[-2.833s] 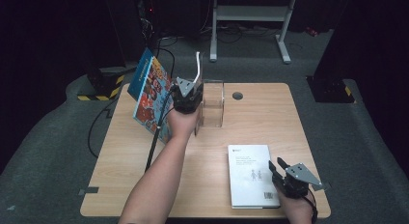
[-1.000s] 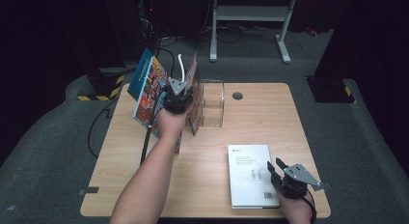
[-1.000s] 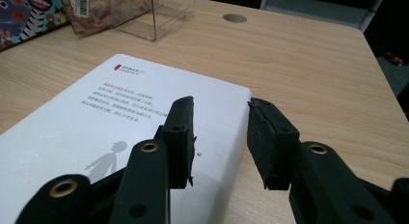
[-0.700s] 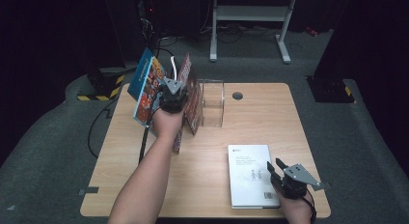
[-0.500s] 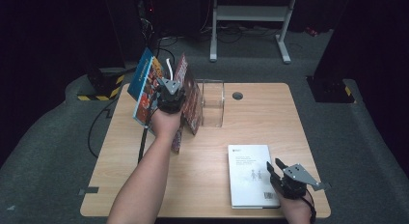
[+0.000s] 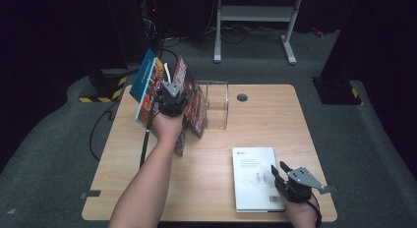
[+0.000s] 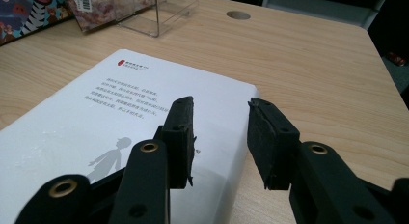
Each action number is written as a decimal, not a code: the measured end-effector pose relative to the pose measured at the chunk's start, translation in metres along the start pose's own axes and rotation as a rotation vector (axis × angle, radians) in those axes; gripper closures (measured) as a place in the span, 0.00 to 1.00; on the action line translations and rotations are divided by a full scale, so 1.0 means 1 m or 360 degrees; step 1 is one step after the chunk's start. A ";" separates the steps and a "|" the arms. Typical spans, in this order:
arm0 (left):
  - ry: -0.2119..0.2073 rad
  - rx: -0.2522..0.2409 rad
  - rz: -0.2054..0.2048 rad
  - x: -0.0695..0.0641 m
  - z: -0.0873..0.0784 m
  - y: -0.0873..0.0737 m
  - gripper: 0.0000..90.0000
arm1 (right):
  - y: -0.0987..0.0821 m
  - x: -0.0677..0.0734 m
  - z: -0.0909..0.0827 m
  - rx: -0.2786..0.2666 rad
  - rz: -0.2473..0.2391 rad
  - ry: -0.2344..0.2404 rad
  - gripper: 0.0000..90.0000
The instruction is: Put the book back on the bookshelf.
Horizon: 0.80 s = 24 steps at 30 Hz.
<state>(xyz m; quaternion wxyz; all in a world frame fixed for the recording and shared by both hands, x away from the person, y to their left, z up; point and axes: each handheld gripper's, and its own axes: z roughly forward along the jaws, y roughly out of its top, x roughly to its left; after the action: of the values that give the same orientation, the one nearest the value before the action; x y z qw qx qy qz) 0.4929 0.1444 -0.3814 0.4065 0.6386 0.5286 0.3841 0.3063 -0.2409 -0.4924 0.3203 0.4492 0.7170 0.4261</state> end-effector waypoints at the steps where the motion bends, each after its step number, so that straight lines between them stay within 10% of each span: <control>1: 0.0006 0.0003 -0.0006 0.000 0.000 0.000 0.76 | 0.000 0.000 0.000 0.0003 -0.0001 0.0001 0.69; 24: -0.0007 0.0079 -0.0102 0.004 -0.002 0.001 0.60 | 0.000 0.004 0.001 0.0005 -0.0009 0.0010 0.68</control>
<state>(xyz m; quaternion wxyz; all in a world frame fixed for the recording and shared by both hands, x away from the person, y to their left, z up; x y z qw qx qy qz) 0.4915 0.1485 -0.3795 0.4038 0.6320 0.5574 0.3563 0.3056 -0.2366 -0.4927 0.3186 0.4464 0.7199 0.4255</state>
